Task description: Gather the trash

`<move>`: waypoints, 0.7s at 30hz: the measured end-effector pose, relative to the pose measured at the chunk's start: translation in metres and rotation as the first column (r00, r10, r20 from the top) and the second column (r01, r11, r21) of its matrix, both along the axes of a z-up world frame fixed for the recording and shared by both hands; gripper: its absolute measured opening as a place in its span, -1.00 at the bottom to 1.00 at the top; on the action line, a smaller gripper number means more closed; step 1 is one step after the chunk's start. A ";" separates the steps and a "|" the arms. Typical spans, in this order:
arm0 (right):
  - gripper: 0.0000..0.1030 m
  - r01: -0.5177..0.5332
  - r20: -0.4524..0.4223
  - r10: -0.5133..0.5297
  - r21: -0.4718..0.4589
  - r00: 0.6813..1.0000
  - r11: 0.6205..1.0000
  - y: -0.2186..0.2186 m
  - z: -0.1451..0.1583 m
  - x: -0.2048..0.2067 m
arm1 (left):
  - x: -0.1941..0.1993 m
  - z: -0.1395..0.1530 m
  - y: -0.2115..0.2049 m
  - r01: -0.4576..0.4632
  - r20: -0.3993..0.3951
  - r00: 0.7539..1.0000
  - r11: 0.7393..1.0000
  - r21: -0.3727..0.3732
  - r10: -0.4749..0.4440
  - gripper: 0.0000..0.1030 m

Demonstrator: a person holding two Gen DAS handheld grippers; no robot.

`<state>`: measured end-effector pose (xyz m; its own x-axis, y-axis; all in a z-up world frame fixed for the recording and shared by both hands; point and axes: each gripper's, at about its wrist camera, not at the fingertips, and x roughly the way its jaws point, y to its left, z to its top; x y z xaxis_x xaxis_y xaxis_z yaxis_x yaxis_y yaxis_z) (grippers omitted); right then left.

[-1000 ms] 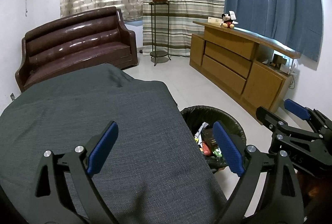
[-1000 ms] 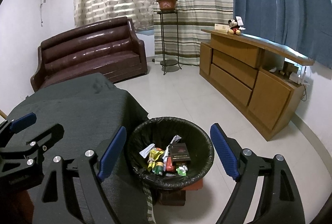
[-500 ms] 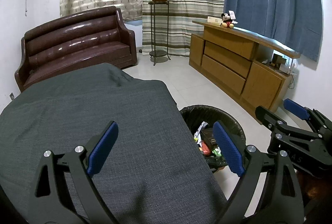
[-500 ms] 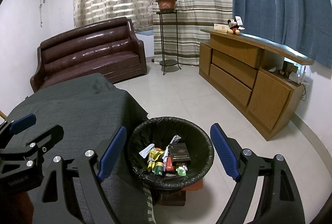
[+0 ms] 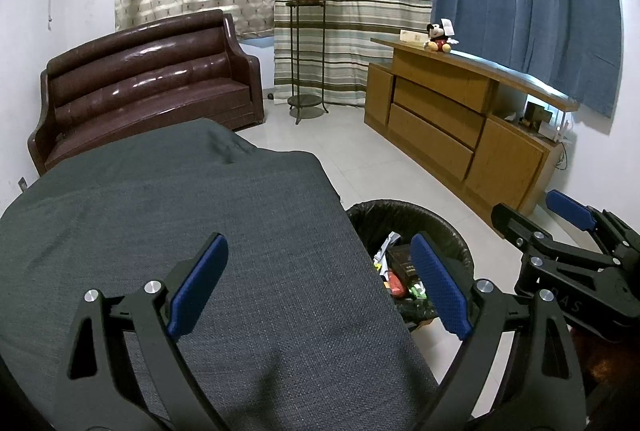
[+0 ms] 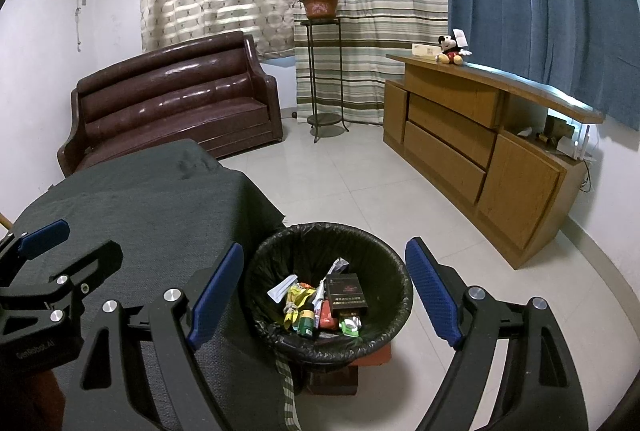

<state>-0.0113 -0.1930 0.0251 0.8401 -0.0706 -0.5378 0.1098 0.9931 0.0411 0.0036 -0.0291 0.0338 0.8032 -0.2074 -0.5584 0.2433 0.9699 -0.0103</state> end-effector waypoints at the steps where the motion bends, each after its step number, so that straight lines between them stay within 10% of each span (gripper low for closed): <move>1: 0.56 0.000 0.000 0.000 0.000 1.000 1.000 0.000 0.000 0.000 | 0.000 0.001 0.001 0.000 0.000 1.000 1.000 0.000 0.000 0.75; 21: 0.56 -0.001 -0.001 0.001 0.000 1.000 1.000 0.000 0.000 0.000 | 0.000 0.001 0.001 -0.002 0.001 1.000 1.000 0.001 0.002 0.75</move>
